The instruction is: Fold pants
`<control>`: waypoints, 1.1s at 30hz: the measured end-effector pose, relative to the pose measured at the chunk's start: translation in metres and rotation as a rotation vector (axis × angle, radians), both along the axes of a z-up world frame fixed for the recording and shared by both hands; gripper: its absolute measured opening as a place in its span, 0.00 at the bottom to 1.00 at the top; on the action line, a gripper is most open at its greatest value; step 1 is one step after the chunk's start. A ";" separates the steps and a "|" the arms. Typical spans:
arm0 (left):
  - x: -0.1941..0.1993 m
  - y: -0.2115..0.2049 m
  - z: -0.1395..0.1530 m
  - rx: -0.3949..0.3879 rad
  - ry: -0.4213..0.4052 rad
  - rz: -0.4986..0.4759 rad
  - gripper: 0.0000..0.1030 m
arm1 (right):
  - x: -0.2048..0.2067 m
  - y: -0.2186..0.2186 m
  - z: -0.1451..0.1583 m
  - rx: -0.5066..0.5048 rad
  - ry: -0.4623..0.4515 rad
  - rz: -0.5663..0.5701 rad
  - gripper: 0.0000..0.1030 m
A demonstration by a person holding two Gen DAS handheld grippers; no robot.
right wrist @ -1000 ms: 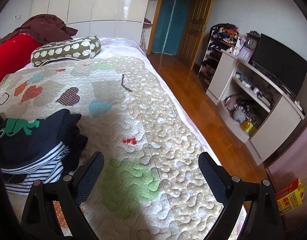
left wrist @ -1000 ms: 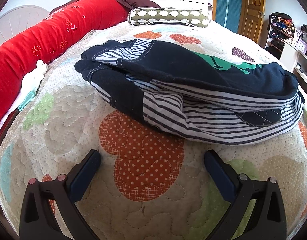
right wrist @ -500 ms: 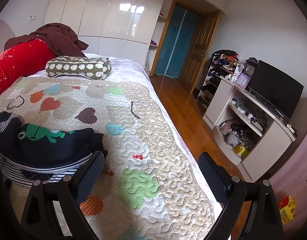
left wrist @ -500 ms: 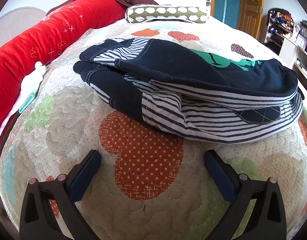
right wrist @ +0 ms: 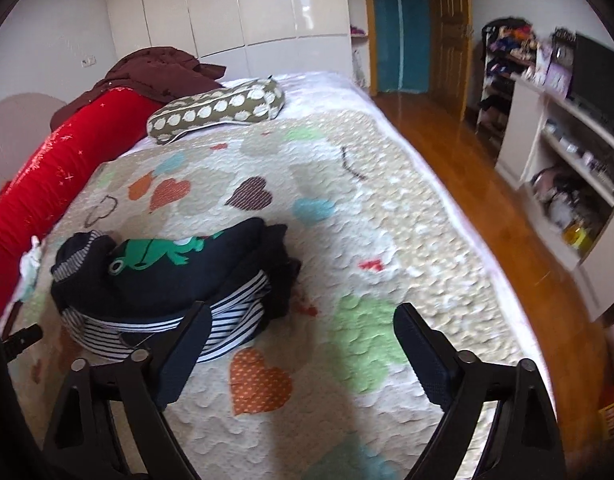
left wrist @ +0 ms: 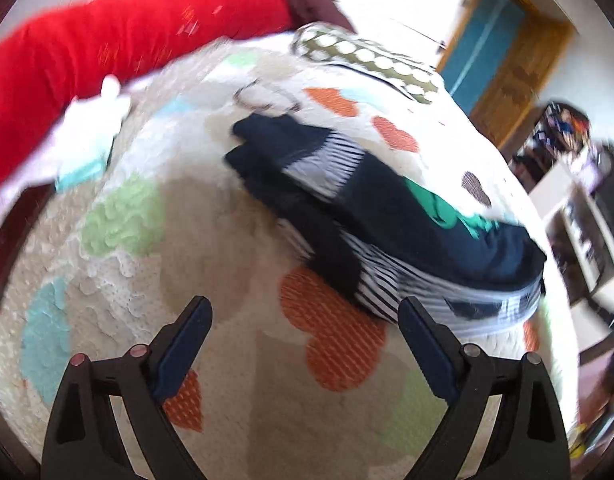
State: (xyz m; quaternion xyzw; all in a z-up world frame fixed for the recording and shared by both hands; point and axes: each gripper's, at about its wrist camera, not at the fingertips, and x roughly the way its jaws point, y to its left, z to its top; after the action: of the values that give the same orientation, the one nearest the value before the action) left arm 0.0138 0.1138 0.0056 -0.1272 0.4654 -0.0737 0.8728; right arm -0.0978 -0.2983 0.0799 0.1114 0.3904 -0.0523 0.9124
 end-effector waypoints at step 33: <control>0.054 0.017 0.011 -0.197 0.088 0.006 0.11 | 0.068 0.015 -0.039 0.446 0.010 0.075 0.16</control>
State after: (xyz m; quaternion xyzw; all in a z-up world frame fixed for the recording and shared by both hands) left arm 0.0679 0.1308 0.0161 -0.2168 0.4934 -0.1107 0.8350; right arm -0.0297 -0.2830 0.0414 0.2955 0.4008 0.0687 0.8645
